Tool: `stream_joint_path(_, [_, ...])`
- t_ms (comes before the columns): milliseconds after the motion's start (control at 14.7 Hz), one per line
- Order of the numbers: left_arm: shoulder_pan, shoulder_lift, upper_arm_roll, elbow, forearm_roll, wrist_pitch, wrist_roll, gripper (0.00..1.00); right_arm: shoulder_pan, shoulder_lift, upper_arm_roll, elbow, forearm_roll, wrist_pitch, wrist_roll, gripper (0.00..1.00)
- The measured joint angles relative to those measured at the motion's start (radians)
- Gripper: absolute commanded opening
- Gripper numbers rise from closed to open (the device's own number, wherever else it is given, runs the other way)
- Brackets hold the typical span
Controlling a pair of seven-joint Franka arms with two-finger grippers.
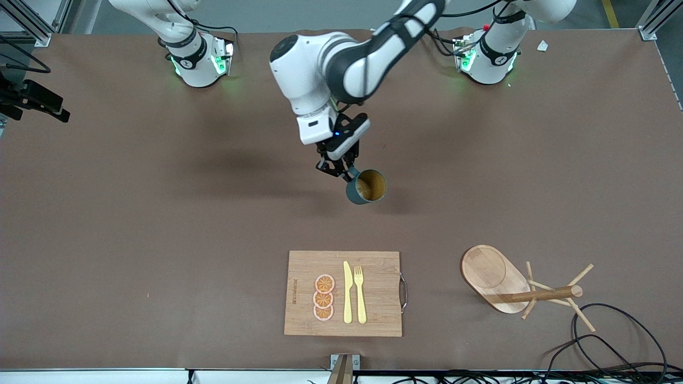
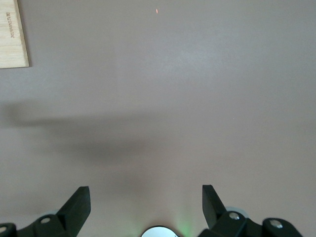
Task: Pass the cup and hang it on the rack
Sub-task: 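Lift and carry the mug toward the wooden rack with the left gripper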
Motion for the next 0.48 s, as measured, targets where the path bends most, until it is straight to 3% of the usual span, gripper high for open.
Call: stream_joint_path(478, [0.262,-0.161,-0.001,0.002,-0.429,0.068,0.314,0.00,0.000,0.000,0.000,0.000,0.000,-0.008,-0.006,1.00])
